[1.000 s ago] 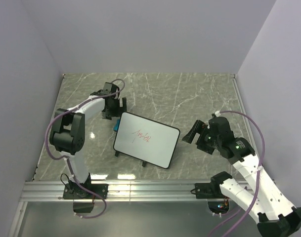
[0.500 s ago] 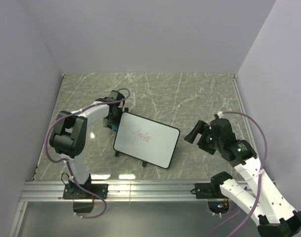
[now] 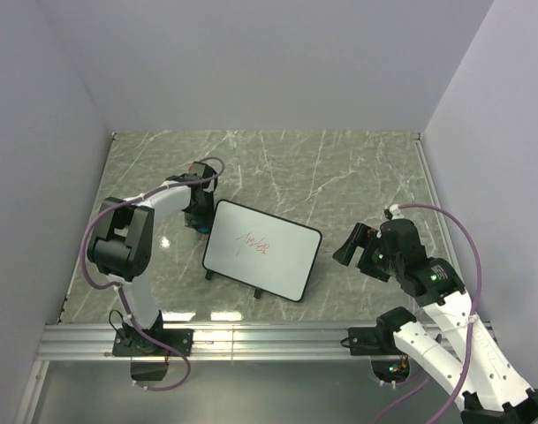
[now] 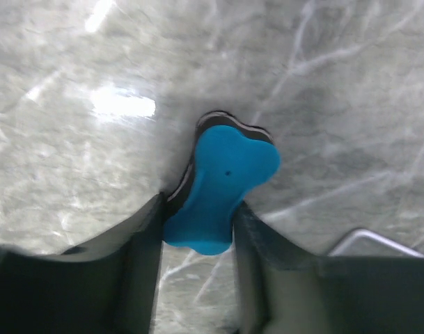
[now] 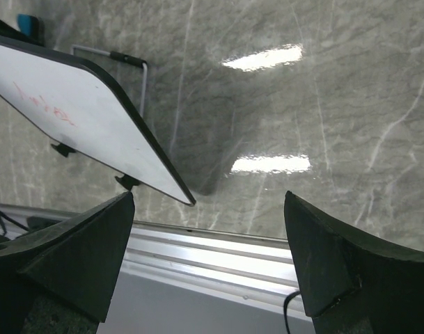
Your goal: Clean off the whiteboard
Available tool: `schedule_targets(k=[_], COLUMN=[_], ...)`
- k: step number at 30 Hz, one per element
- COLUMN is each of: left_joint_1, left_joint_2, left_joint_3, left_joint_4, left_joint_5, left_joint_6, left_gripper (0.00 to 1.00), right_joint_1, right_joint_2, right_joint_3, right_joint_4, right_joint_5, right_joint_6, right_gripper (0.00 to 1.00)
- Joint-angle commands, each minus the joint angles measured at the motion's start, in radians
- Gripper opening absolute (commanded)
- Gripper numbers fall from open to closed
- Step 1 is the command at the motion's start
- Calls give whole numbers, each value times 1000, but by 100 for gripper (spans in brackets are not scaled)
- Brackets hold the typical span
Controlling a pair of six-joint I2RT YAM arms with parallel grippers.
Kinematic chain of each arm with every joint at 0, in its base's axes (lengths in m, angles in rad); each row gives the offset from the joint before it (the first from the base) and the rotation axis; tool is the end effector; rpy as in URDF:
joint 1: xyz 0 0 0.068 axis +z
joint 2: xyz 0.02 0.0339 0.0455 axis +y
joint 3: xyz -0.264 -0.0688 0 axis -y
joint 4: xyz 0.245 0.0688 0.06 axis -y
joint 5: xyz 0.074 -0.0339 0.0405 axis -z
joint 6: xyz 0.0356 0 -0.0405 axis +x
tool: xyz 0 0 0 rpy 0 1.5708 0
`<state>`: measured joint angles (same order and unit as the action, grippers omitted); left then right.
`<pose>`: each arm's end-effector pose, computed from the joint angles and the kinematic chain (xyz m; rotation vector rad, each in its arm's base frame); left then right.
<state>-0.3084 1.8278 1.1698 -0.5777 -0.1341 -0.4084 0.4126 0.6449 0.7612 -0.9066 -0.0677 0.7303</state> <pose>0.3383 -0.1028 0.1633 -0.1706 2.7764 0.0099 0.1112 0.0513 0.2824 0.3538 2.4246 0.6149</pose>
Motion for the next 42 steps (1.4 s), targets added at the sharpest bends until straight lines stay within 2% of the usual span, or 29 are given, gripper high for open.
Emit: schedule_targets(k=[1,3,4,5,10,12,14,21,26,29,35,38,42], left_joint_1=[25,25,25,25,26,28,28,20,3,-67,-231,-314,-434], left_joint_2=[30,13,8,2,-70,-129,-166,-341,-464,-542,-682,-734,-749], left_joint_3=[-4,-21,-27,-32,-42,-32,-18,42,56,33,-30,-68,-120], left_joint_4=[9,12,13,12,-20,-45,-62,-185,-246,-249,-211,-140,-62], left_joint_5=[-7,7,13,7,-16,-30,-22,-76,-6,30,80,108,125], left_joint_6=[17,25,26,23,0,-15,-24,-43,-82,-110,-184,-220,-273], left_gripper=[37,29,22,1,0,0,0,0,0,0,0,0,0], right_joint_1=[2,2,2,2,0,0,2,-1,0,0,0,2,3], right_joint_2=[-11,-21,-22,-30,-53,-31,-8,156,269,349,400,417,443], right_joint_3=[41,52,52,53,58,76,82,36,46,52,27,16,10], right_joint_4=[-34,-46,-43,-26,93,124,161,356,436,463,506,520,558], right_joint_5=[34,43,36,25,-116,-95,-87,-225,-241,-238,-245,-253,-294], right_joint_6=[-51,-54,-60,-69,-138,-143,-167,-226,-276,-308,-342,-338,-315], right_gripper=[94,94,94,94,95,100,100,98,96,96,93,89,78])
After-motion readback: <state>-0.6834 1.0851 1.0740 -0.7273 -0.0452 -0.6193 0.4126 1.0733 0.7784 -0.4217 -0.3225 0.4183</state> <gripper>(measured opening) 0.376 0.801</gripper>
